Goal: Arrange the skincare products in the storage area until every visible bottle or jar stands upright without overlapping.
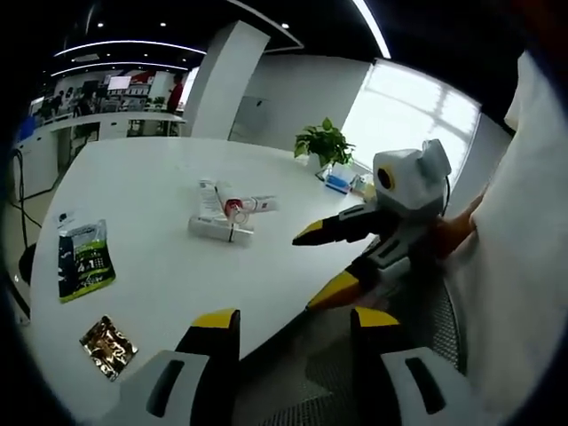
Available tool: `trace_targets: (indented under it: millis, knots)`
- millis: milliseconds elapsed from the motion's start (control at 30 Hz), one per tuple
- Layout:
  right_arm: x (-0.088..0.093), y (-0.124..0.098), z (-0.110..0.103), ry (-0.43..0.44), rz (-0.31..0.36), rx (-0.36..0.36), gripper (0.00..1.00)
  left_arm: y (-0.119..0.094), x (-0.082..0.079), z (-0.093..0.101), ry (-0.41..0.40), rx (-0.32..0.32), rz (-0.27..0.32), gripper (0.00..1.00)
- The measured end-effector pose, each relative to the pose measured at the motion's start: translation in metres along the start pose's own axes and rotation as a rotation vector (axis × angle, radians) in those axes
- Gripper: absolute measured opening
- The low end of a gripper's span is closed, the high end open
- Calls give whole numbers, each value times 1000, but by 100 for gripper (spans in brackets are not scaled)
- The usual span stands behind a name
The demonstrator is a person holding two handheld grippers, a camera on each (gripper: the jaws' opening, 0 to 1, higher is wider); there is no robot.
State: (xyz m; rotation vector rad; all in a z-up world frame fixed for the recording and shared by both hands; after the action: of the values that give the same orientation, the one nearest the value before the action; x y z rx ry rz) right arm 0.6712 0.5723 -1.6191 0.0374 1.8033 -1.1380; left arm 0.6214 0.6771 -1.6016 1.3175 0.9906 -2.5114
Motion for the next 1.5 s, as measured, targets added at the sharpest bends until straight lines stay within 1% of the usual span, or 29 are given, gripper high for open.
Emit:
trace_targets:
  millis: [67, 267, 367, 467, 567, 667, 767, 833, 900, 1000, 1033, 1167, 1233, 1300, 1400, 1433, 1467, 1500]
  knots:
    - [1, 1, 1, 0, -11, 5, 64, 0, 2, 0, 9, -3, -9, 52]
    - [4, 4, 3, -1, -30, 30, 64, -2, -2, 1, -2, 2, 18, 52]
    - [4, 5, 5, 3, -36, 46, 63, 0, -2, 2, 28, -8, 33, 52]
    - [3, 6, 7, 5, -31, 62, 63, 0, -4, -2, 43, -30, 49, 51]
    - [-1, 4, 9, 14, -5, 73, 62, 0, -7, -3, 66, -47, 78, 51]
    - [-1, 3, 10, 16, 2, 77, 62, 0, -4, -2, 87, -47, 64, 51]
    - [2, 5, 10, 20, -20, 84, 62, -4, -6, 1, 71, -21, 61, 51]
    - [4, 6, 10, 20, -43, 96, 62, -7, -8, -2, 49, -23, 77, 51]
    - [5, 7, 11, 26, -46, 97, 62, -7, -9, -3, 30, -15, 78, 51]
    - [10, 9, 12, 28, -77, 105, 62, -6, -9, 2, 42, 4, 81, 51]
    - [11, 10, 13, 29, -84, 107, 62, -5, -8, 3, 44, 12, 74, 51]
    - [13, 13, 16, 21, -101, 125, 61, -4, -6, 5, 52, 34, 70, 51]
    - [15, 14, 18, 21, -113, 135, 61, -1, -3, 7, 70, 47, 55, 51]
    - [17, 15, 21, 20, -121, 144, 61, 1, 0, 8, 76, 51, 39, 51]
    - [23, 15, 26, 10, -138, 168, 61, 2, -3, 9, 102, 36, 61, 50]
    - [26, 16, 26, 12, -147, 169, 61, 4, -2, 9, 103, 36, 59, 50]
    - [28, 17, 26, 16, -149, 162, 62, 7, -1, 8, 112, 21, 53, 50]
    - [31, 18, 26, 17, -170, 164, 62, 8, -1, 7, 122, 11, 49, 50]
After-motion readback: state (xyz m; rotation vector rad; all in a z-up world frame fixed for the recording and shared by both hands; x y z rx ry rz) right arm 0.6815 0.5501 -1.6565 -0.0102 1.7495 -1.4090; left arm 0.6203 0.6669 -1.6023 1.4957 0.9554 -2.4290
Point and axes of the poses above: the point that each gripper's makers call its tool centre point, and the gripper's own axes: y roughly forward along the fingers, z roughly to its right, x roughly out of its underside, the point moved 3 cm from there along -y, roughly backward along the fingers, and after that the axes turned 1 degree about y, right-handed, at the moved point
